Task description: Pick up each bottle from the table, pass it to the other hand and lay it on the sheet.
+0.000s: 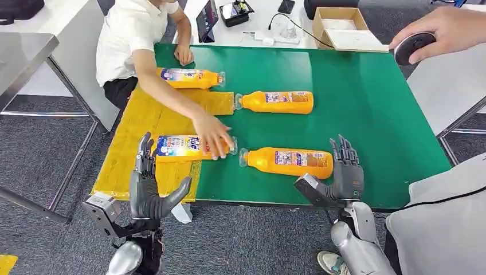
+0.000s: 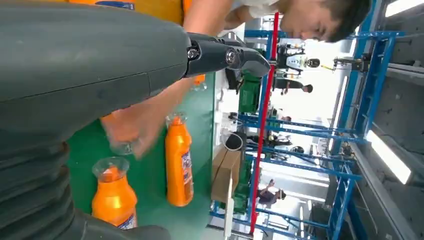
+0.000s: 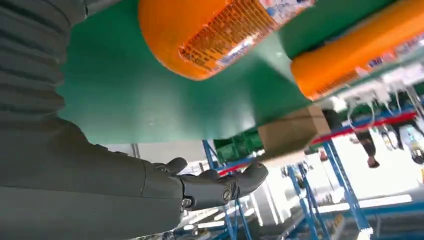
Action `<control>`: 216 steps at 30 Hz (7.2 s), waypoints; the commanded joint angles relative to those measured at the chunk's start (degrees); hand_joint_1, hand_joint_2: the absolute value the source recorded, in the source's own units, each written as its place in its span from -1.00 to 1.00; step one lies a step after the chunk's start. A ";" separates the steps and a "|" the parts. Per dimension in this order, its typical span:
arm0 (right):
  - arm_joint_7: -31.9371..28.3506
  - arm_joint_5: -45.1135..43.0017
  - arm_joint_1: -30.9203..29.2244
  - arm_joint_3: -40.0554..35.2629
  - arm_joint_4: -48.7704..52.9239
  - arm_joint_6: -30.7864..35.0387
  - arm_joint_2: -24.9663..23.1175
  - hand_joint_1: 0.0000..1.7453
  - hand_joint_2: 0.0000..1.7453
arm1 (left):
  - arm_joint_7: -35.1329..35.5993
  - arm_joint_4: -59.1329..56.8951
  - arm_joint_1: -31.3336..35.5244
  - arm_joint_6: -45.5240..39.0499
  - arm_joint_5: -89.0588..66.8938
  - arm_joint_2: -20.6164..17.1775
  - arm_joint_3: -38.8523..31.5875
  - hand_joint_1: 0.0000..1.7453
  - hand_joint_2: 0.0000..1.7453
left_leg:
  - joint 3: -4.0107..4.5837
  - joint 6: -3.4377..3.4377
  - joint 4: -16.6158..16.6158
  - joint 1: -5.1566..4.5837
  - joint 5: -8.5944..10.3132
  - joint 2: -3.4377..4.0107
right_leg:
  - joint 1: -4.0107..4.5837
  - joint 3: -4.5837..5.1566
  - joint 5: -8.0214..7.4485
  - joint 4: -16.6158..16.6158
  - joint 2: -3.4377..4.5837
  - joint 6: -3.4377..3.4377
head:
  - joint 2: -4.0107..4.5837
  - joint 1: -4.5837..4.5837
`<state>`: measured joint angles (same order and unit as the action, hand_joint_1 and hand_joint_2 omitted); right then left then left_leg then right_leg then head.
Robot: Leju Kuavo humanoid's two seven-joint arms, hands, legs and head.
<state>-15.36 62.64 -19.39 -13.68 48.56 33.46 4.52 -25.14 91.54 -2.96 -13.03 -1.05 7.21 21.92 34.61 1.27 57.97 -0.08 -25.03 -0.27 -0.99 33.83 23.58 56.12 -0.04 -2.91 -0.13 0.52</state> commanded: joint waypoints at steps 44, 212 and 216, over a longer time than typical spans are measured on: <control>20.54 6.08 -23.23 -13.17 -28.55 -28.03 -6.38 -0.56 1.00 | 3.76 -6.80 5.09 3.35 1.32 1.12 2.94 -1.00 1.00 | -0.29 -0.04 -0.04 0.05 0.01 0.00 | 0.06 -0.26 0.03 -0.03 -0.03 0.10 | 0.00 0.00; -2.83 -49.51 -10.66 -34.27 3.10 -46.63 -7.83 -1.00 1.00 | 12.12 -21.29 9.30 17.56 24.58 0.74 7.94 1.00 1.00 | 0.04 -0.02 -0.01 0.04 0.00 0.13 | 0.04 0.07 0.00 0.01 0.12 0.06 | 0.00 0.00; -2.88 -49.32 -8.17 -31.72 6.23 -43.47 -7.82 -1.00 1.00 | 10.00 -21.15 10.32 11.16 19.01 1.60 7.07 1.00 1.00 | 0.04 -0.03 0.01 0.07 0.00 0.04 | 0.07 0.04 0.03 0.03 0.03 0.08 | 0.00 -0.02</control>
<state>-18.60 13.27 -27.72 -45.81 51.80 -13.35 -2.86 -13.31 71.58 6.00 4.87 23.97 8.63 29.35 34.80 1.33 57.97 -0.06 -24.96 -0.27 -0.97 34.01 23.54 56.14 -0.03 -2.95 -0.13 0.50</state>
